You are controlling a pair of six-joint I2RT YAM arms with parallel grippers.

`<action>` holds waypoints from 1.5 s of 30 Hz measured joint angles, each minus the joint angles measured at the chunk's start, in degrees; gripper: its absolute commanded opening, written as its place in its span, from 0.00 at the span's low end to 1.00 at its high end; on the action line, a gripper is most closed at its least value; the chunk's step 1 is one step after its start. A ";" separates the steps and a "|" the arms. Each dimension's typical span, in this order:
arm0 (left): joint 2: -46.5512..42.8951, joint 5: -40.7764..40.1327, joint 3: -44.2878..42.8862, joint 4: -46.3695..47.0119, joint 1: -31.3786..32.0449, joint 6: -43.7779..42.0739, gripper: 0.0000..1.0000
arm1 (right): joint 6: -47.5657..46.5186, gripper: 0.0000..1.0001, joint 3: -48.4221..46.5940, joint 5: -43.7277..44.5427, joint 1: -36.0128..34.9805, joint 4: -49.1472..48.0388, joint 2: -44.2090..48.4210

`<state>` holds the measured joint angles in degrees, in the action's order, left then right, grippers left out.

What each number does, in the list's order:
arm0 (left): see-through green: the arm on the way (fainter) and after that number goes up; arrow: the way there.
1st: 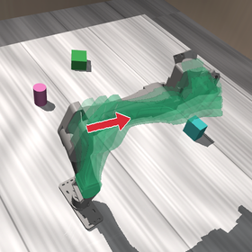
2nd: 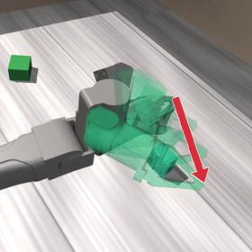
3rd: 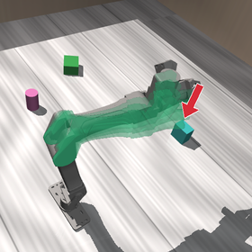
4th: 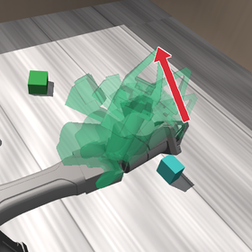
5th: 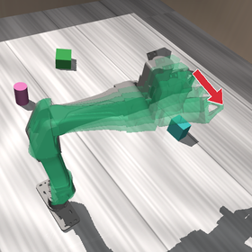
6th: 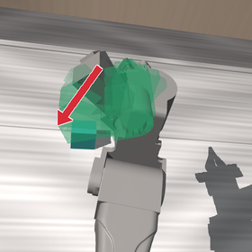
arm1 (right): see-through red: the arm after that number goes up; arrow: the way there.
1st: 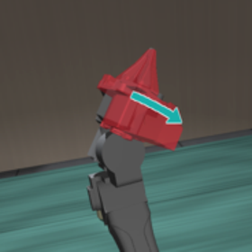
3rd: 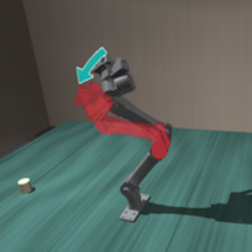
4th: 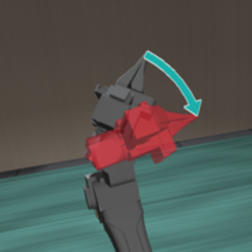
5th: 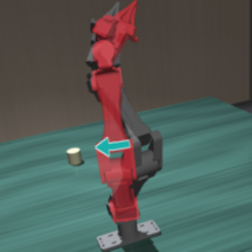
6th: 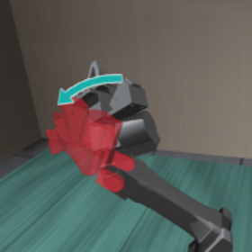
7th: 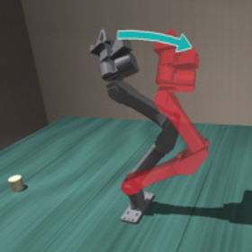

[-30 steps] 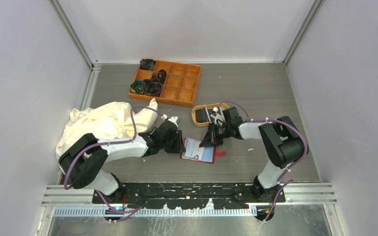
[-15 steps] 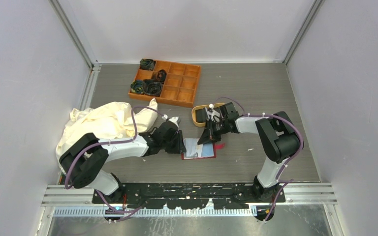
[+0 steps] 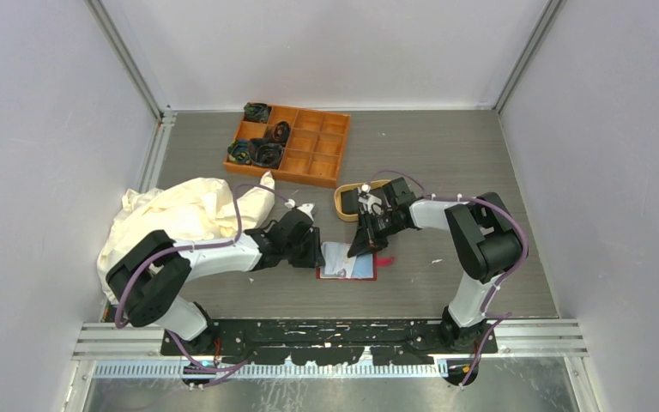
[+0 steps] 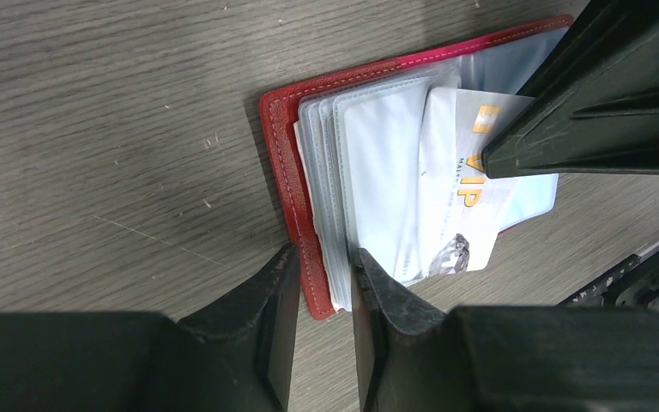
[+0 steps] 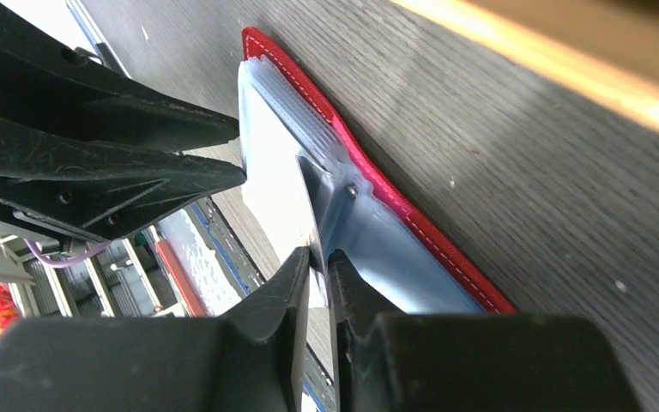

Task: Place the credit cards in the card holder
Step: Insert the credit card into the card holder.

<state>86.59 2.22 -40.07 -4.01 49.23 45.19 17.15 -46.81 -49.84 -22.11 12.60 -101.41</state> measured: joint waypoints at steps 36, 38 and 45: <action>2.91 3.61 -4.09 -3.39 -2.12 -3.74 0.29 | -3.98 0.09 -8.44 -2.97 0.98 13.18 -6.80; 2.97 3.85 -4.13 -3.41 -2.19 -3.76 0.29 | -4.85 0.10 -9.62 -3.41 0.52 13.68 -7.78; 2.97 3.87 -4.15 -3.54 -2.23 -3.89 0.30 | -6.21 0.20 -11.78 -3.34 -0.85 14.58 -9.25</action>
<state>89.56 6.09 -44.23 -7.55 47.00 41.30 10.94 -58.59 -53.19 -22.96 27.18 -110.65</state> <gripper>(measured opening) 0.294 0.139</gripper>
